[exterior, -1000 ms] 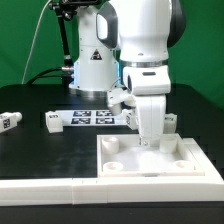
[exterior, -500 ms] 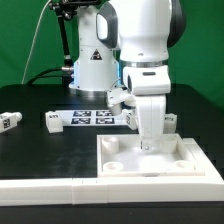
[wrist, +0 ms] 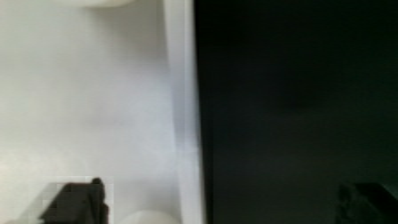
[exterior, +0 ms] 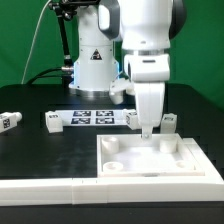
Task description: Assemble one leg
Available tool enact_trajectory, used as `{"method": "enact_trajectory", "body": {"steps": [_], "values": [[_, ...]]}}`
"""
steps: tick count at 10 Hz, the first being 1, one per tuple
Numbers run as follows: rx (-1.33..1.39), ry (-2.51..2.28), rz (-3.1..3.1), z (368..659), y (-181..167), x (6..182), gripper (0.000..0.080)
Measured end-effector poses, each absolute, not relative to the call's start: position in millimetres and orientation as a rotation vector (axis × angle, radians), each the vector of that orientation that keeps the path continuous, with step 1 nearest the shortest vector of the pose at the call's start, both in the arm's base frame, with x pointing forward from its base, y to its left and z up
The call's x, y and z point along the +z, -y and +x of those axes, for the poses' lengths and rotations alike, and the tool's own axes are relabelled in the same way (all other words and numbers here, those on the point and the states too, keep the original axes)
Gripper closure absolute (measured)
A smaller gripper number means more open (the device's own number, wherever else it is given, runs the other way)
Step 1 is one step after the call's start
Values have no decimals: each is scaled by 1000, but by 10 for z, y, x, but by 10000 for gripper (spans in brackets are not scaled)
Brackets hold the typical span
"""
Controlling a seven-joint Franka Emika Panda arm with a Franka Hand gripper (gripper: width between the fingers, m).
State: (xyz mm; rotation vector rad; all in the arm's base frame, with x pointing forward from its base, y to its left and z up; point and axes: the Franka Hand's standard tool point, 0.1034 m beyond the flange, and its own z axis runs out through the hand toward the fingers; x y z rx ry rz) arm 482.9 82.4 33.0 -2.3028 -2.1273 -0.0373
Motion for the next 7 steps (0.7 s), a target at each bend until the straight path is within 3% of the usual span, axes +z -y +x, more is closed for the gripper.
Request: {"method": "enact_trajectory", "body": {"steps": [3,7], "values": [[-47,2019,-2425,4668,-836,562,150],[-39,1780,-2592,4658,-834,514,150]]}}
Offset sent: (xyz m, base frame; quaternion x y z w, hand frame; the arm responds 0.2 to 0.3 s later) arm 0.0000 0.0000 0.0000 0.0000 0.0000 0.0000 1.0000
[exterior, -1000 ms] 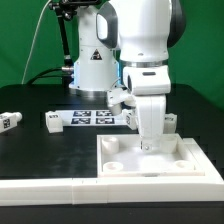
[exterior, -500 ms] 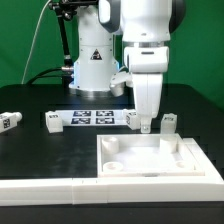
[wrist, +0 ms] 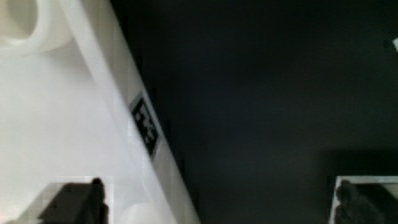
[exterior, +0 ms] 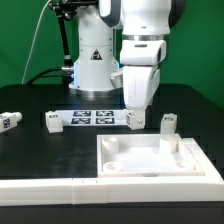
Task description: Assemble one leg
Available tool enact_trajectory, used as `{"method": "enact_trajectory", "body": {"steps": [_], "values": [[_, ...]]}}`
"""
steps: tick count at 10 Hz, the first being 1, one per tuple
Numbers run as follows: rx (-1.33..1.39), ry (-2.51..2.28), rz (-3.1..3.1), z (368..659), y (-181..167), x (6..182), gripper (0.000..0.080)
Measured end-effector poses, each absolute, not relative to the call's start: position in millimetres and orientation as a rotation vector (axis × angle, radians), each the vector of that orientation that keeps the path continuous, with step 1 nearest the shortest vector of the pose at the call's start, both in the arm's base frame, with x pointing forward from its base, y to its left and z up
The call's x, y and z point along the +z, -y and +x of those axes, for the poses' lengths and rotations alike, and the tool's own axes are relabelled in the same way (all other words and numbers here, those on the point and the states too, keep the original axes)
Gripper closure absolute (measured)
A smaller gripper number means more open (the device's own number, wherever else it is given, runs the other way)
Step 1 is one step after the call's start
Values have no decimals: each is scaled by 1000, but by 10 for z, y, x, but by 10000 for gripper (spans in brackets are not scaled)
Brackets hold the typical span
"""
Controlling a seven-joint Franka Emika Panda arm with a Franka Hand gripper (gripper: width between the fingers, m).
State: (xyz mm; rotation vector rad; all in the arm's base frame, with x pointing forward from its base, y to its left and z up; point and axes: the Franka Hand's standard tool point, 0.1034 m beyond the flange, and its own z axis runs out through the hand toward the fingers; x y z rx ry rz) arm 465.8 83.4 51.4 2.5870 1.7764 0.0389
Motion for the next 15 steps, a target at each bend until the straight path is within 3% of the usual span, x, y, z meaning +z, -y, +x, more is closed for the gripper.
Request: {"method": "enact_trajectory", "body": {"steps": [8,15], "values": [[24,-349,3195,4415,-1146,416,150],[-29,453,3221,4384,-1228,407,150]]}}
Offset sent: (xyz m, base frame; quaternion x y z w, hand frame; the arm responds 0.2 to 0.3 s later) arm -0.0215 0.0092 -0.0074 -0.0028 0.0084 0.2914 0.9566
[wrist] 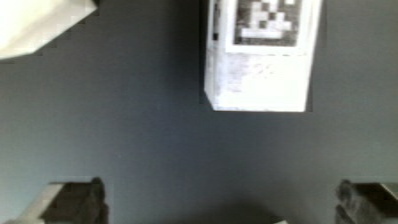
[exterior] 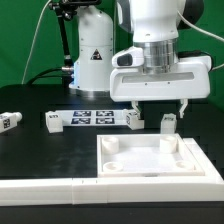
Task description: Assemble one leg
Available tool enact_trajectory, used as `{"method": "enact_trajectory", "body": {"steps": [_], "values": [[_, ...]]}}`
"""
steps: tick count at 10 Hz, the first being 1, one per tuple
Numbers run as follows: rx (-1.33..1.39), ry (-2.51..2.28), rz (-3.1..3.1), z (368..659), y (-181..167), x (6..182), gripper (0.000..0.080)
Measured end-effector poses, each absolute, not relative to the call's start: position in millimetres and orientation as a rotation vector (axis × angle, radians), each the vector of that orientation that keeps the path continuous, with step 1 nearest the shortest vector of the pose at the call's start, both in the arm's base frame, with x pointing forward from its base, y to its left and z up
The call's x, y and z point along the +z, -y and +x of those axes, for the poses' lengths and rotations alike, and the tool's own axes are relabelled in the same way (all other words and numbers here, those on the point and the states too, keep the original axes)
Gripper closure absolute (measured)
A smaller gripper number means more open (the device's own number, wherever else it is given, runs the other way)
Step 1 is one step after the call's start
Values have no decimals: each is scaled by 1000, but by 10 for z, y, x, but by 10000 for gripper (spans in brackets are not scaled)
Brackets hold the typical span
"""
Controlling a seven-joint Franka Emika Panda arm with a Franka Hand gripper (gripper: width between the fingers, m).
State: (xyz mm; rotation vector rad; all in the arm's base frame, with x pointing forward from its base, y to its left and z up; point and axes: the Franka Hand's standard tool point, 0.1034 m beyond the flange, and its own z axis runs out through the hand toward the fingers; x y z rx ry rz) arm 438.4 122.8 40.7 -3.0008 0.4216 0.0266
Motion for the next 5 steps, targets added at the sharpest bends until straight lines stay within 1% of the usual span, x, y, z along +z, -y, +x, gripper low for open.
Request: {"method": "enact_trajectory", "body": {"steps": [1,2,5], "values": [[36,-661,-2943,4361,-1239,395,150],[42,-714,-2926,4345,-1263,392,150],[82,-664,-2938,4351,-1233,394,150]]}}
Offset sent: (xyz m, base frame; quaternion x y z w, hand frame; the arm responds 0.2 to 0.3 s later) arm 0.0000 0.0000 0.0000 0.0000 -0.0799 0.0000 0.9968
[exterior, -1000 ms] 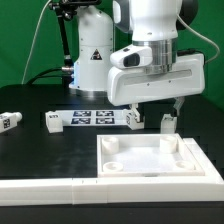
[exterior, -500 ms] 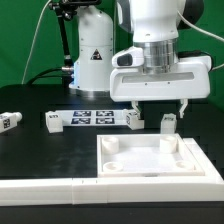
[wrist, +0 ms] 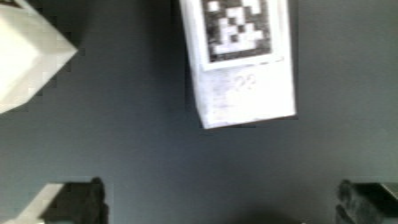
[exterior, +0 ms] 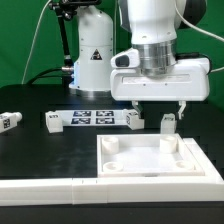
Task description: Assemble one leg
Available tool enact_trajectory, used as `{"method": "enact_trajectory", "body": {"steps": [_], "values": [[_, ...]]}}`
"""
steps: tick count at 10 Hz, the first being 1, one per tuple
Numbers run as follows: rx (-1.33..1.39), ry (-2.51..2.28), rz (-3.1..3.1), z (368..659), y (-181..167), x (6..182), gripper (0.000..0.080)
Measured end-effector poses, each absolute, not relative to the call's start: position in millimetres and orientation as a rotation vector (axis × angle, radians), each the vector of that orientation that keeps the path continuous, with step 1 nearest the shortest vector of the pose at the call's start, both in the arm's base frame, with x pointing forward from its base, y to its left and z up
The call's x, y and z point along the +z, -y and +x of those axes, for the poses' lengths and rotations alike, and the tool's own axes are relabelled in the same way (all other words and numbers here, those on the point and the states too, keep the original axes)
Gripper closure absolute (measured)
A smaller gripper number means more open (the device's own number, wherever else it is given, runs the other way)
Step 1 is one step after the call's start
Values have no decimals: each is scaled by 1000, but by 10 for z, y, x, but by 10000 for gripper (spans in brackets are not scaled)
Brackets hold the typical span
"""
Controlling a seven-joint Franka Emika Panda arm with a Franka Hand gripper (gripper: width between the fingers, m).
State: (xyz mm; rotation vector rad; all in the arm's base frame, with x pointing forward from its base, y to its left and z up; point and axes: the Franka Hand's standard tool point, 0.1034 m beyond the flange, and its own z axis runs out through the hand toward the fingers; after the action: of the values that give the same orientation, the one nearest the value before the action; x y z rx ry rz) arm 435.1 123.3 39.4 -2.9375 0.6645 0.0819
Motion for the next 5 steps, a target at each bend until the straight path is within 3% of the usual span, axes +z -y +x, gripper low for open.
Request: {"method": "enact_trajectory", "body": {"steps": [5], "values": [[615,-560,-2880,4206,-1339,376,150]]}}
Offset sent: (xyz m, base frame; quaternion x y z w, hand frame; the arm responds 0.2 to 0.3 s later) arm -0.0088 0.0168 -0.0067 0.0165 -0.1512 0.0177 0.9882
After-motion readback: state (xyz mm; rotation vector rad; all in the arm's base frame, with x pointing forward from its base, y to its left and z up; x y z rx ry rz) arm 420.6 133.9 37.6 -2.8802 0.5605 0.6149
